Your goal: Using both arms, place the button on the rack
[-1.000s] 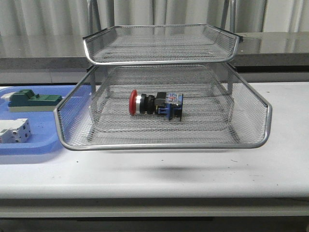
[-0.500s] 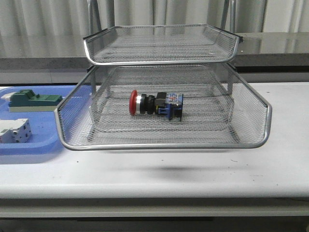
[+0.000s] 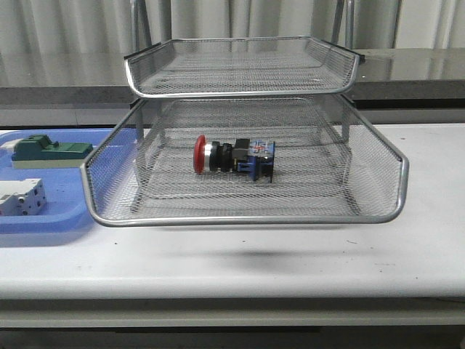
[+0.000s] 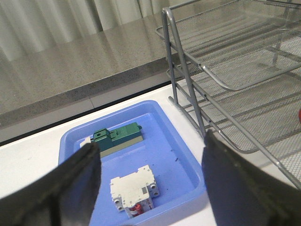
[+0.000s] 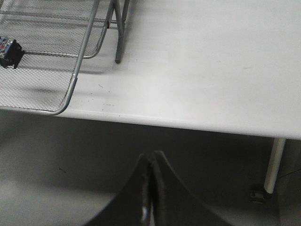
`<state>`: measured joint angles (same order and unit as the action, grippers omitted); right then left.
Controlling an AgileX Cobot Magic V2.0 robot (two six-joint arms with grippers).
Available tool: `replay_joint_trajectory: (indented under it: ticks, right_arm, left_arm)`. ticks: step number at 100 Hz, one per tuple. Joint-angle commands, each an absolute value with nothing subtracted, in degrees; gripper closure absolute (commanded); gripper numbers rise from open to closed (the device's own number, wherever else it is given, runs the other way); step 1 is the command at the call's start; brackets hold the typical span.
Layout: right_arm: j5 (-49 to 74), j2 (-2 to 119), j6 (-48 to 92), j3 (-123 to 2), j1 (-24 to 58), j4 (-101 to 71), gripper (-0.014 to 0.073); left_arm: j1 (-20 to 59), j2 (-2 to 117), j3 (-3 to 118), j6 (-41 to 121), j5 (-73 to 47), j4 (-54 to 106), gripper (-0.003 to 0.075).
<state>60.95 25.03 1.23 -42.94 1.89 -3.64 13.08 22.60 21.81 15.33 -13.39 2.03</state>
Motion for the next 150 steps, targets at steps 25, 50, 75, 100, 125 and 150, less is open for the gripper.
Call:
replay_joint_trajectory:
  ticks: [25, 50, 75, 100, 125, 150]
  right_arm:
    - [57.6, 25.5, 1.3, -44.7, 1.7, -3.8, 0.0664]
    - [57.5, 25.5, 1.3, -44.7, 1.7, -3.8, 0.0664]
    - [52.5, 25.5, 1.3, -44.7, 1.7, -4.3, 0.0664]
    - [50.5, 27.4, 3.2, -44.7, 1.7, -8.7, 0.0664]
    - [50.0, 37.6, 18.7, -44.7, 1.7, -21.0, 0.0663]
    - [50.6, 50.2, 41.0, -44.7, 2.2, -36.7, 0.0663]
  left_arm:
    - [12.9, 22.9, 22.9, 14.5, -6.6, 2.2, 0.0459]
    - [12.9, 22.9, 22.9, 14.5, -6.6, 2.2, 0.0646]
    - [12.9, 22.9, 22.9, 14.5, -6.6, 2.2, 0.074]
    - [12.9, 22.9, 22.9, 14.5, -6.6, 2.2, 0.074]
    - [12.9, 22.9, 22.9, 14.5, -6.6, 2.4, 0.074]
    - [12.9, 22.9, 22.9, 14.5, -6.6, 2.4, 0.074]
